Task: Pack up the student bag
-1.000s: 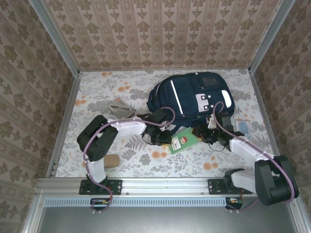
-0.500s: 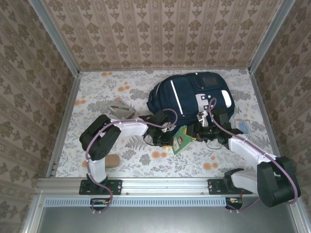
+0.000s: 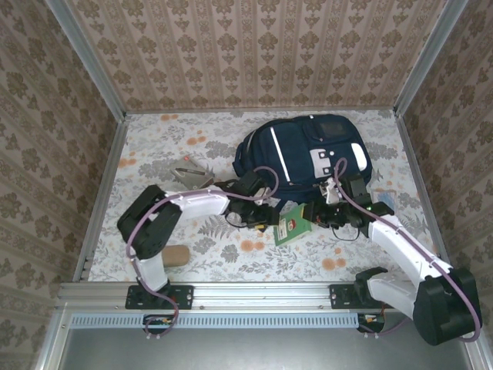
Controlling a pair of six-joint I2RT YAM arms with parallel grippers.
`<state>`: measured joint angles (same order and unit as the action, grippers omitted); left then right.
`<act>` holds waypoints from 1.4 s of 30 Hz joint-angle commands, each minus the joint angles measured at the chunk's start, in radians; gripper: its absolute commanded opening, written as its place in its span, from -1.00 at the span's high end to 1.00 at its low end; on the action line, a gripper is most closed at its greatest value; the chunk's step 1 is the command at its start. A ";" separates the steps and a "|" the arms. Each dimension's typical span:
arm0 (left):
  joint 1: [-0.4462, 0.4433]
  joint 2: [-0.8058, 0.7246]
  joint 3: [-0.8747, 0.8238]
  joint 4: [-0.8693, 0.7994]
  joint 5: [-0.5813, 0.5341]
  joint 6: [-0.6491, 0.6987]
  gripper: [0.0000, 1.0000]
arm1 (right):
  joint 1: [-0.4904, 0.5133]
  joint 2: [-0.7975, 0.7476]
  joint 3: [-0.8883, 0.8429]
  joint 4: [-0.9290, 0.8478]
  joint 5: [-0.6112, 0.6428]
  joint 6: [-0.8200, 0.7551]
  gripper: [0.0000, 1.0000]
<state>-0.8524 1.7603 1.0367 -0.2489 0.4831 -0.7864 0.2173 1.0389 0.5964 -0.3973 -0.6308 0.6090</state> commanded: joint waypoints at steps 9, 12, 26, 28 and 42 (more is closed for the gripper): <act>0.148 -0.210 -0.095 0.397 0.097 -0.238 -0.58 | -0.090 -0.004 0.143 0.324 -0.116 0.294 1.00; 0.163 -0.193 -0.094 0.508 0.122 -0.308 -0.68 | -0.090 0.042 0.185 0.438 -0.138 0.387 1.00; 0.238 -0.126 -0.076 0.871 0.153 -0.532 -0.86 | -0.090 0.188 0.303 0.760 -0.170 0.641 1.00; 0.245 -0.107 -0.075 0.949 0.175 -0.580 -0.86 | -0.090 0.198 0.310 0.787 -0.170 0.663 1.00; 0.254 0.006 -0.089 1.282 0.179 -0.835 -0.73 | -0.090 0.282 0.355 0.897 -0.169 0.732 1.00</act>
<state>-0.5983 1.7355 0.9535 0.8783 0.6441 -1.5181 0.1268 1.3159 0.9051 0.3828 -0.7544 1.3033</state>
